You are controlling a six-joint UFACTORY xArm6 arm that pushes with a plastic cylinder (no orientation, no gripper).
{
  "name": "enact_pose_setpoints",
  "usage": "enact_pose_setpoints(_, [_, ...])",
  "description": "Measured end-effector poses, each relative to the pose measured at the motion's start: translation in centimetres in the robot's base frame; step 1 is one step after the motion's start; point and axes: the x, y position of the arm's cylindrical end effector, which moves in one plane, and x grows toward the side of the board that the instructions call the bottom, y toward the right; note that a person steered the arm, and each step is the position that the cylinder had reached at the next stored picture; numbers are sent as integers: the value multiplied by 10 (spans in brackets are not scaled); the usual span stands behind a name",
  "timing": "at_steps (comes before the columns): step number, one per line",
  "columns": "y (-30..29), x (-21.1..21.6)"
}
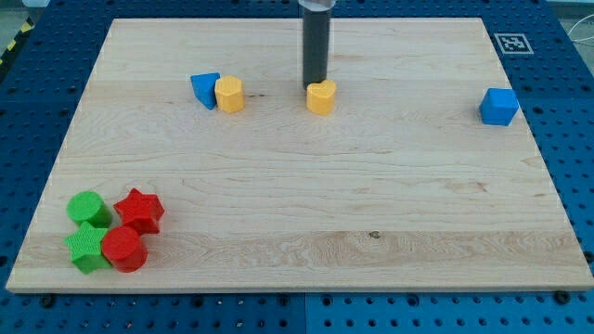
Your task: Slide yellow heart to the center
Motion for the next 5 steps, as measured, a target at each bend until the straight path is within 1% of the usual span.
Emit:
enact_pose_setpoints(1, [29,0])
enact_pose_setpoints(2, [37,0])
enact_pose_setpoints(4, [1,-6])
enact_pose_setpoints(5, [-1,14])
